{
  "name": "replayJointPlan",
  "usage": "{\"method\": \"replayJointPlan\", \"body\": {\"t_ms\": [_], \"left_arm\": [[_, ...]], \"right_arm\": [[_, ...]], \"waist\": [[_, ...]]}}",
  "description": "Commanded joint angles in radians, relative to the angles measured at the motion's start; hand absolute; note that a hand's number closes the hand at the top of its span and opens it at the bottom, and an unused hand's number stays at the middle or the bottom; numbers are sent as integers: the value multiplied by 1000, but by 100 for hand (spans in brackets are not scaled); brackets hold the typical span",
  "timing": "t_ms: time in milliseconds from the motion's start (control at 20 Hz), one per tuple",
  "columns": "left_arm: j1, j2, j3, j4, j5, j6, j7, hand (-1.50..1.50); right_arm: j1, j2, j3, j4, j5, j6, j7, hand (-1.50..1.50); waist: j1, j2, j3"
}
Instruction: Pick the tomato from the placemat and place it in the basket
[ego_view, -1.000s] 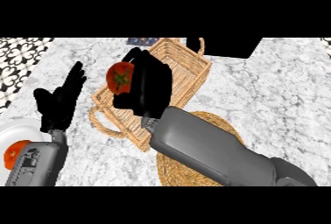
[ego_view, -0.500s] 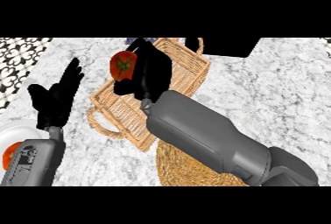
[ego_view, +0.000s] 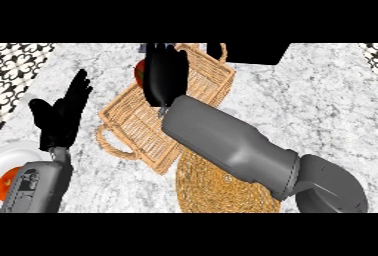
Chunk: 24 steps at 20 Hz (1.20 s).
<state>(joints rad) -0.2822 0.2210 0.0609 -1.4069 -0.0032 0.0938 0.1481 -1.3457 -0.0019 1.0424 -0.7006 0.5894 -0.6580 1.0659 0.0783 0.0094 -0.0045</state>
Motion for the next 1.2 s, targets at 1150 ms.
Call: {"method": "replayJointPlan", "body": {"t_ms": [1150], "left_arm": [[-3,3,22,15,8,-26,-24,0]], "right_arm": [[-51,2,54,167,-231,324,-102,150]], "waist": [[0,10,2]]}}
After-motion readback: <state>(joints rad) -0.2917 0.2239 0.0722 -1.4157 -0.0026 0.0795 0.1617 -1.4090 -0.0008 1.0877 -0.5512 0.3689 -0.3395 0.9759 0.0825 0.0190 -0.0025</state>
